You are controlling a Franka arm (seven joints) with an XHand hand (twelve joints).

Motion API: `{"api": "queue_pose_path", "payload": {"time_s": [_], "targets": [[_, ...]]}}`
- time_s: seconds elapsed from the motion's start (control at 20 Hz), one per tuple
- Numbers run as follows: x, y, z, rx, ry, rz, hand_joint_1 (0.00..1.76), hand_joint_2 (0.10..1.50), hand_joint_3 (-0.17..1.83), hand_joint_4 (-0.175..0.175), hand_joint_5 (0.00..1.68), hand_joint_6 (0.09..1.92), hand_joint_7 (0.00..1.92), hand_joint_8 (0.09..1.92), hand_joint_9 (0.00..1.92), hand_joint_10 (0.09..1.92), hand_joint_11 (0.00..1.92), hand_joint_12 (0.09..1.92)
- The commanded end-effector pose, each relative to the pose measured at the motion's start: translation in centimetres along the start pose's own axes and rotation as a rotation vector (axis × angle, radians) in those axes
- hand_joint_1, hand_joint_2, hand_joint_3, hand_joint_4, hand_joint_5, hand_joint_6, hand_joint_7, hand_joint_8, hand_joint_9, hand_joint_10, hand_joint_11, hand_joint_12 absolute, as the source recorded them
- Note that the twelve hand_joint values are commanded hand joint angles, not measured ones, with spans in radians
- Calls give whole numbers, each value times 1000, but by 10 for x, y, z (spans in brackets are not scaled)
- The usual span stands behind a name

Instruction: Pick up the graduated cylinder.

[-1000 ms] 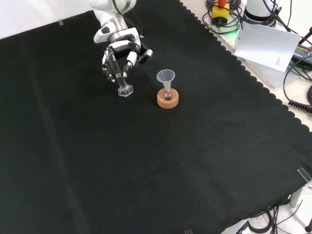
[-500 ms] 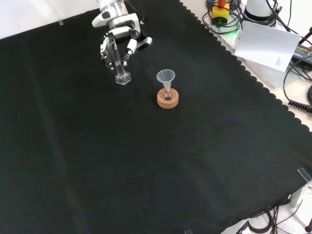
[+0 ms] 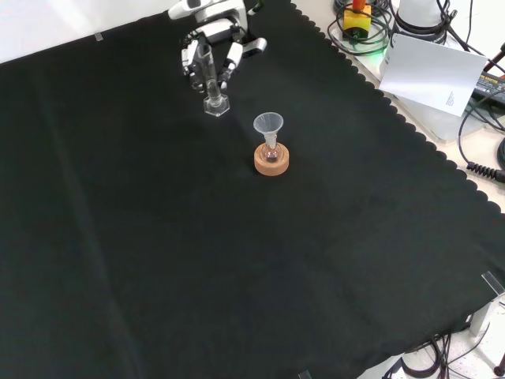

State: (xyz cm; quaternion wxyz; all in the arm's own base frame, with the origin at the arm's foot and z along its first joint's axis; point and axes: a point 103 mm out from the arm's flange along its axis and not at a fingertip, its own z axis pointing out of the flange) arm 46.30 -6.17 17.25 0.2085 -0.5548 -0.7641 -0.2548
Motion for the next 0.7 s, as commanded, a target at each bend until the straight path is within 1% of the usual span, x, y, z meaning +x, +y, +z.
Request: {"api": "queue_pose_path", "payload": {"time_s": [0.05, 0.2, 0.35, 0.5, 0.55, 0.7], "targets": [[27, -53, -8, 44, -99, 38, 1278, 1061, -2, -175, 1080, 827, 1114, 816, 1471, 87, 1165, 865], [32, -63, -7, 62, -103, 32, 1278, 1061, -2, -175, 1082, 825, 1115, 814, 1473, 87, 1177, 867], [33, -70, -6, 71, -111, 40, 1278, 1060, -2, -175, 1083, 823, 1116, 812, 1475, 87, 1180, 865], [33, -77, -4, 117, -157, 41, 1278, 1060, -2, -175, 1084, 822, 1118, 810, 1477, 87, 1179, 861], [32, -79, -5, 125, -161, 44, 1278, 1060, -2, -175, 1084, 821, 1118, 809, 1478, 87, 1179, 860], [32, -86, -5, 168, -204, 36, 1279, 1059, -2, -175, 1085, 819, 1120, 807, 1481, 87, 1179, 857]]}}
